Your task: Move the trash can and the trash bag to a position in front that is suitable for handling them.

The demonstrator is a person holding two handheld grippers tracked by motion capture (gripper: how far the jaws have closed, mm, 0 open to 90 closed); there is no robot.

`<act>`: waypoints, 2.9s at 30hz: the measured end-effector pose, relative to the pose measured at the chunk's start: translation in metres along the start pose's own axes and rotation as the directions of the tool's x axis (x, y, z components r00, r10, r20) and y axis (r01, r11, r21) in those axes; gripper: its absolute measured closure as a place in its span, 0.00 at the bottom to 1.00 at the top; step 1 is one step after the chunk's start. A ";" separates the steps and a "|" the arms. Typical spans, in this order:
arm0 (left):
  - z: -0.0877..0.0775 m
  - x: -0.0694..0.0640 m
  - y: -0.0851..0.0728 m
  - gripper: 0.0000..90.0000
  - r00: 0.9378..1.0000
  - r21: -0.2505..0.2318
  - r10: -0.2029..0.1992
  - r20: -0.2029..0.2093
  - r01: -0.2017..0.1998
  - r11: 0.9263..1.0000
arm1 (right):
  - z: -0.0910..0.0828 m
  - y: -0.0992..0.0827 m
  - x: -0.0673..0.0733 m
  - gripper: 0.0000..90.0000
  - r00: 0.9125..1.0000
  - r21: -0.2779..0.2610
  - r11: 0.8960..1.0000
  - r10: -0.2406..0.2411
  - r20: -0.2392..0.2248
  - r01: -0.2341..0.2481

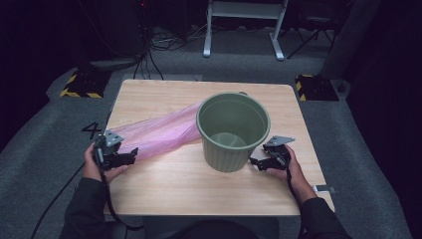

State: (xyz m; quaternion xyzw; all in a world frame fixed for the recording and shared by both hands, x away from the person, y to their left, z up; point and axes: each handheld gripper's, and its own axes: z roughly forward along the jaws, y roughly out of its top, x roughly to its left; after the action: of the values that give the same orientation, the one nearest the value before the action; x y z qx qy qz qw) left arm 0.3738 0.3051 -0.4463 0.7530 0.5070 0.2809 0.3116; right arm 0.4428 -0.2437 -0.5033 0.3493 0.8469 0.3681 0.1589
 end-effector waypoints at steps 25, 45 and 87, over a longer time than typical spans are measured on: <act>0.050 -0.026 -0.014 0.48 0.954 0.114 0.047 0.298 -0.084 0.990 | -0.019 0.006 0.051 0.15 0.990 -0.114 0.991 -0.084 -0.115 0.071; 0.051 -0.081 -0.003 0.56 0.906 0.092 0.122 0.406 -0.173 0.981 | 0.010 0.046 0.049 0.18 0.999 -0.110 0.993 -0.045 0.022 0.047; 0.017 -0.025 0.003 0.43 0.958 -0.090 0.033 0.286 -0.007 0.996 | 0.010 0.028 0.011 0.21 1.000 -0.025 0.999 -0.026 0.012 0.026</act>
State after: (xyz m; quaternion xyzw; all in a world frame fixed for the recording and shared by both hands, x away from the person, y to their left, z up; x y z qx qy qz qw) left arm 0.3800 0.2773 -0.4575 0.7764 0.4359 0.1939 0.4119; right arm 0.4539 -0.2175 -0.4899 0.3383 0.8457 0.3747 0.1728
